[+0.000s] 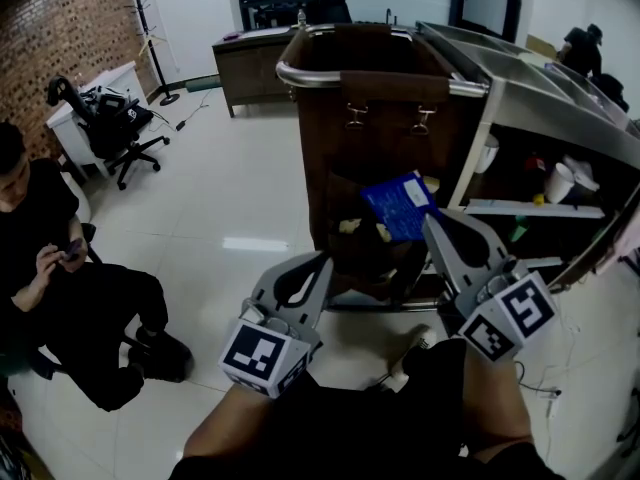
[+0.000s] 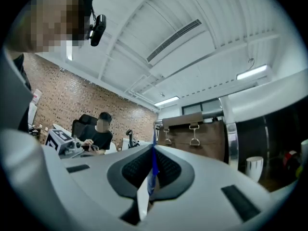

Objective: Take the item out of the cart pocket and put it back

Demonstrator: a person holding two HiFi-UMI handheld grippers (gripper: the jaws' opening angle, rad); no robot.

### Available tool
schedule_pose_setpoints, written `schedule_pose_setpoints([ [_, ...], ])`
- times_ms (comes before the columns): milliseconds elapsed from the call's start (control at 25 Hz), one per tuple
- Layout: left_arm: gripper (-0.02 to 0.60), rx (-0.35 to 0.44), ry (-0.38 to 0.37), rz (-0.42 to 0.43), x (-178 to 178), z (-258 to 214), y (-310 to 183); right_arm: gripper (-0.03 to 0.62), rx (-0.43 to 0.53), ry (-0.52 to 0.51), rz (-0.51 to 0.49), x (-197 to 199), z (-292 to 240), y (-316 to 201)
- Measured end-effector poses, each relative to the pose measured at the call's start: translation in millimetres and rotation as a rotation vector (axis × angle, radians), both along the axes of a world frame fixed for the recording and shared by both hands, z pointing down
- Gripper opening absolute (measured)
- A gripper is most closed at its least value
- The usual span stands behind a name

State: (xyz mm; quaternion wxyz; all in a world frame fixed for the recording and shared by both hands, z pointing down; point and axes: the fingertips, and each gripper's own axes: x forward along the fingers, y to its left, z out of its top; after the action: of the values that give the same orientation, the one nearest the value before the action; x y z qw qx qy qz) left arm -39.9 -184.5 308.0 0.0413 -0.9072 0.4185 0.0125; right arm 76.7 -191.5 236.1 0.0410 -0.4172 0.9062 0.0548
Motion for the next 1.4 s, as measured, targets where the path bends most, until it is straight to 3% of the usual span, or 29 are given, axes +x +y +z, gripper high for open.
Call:
schedule_pose_setpoints([
  [240, 0.0, 0.004, -0.002, 0.018, 6, 2, -13, 0.015, 0.083, 0.056, -0.008, -23, -33, -40],
  [400, 0.0, -0.016, 0.002, 0.026, 8, 11, -14, 0.015, 0.086, 0.122, 0.004, -36, -30, -73],
  [840, 0.0, -0.037, 0.016, 0.022, 3, 18, -20, 0.015, 0.001, 0.233, 0.023, -53, 8, -123],
  [1120, 0.0, -0.054, 0.029, 0.034, 6, 20, -17, 0.015, -0.09, 0.312, 0.019, -63, 47, -142],
  [1240, 0.0, -0.096, 0.04, 0.04, 4, 26, -14, 0.015, -0.107, 0.322, 0.009, -69, 54, -147],
  [1400, 0.0, -0.086, 0.051, 0.047, 6, 26, -11, 0.015, -0.118, 0.348, 0.0, -70, 62, -151],
])
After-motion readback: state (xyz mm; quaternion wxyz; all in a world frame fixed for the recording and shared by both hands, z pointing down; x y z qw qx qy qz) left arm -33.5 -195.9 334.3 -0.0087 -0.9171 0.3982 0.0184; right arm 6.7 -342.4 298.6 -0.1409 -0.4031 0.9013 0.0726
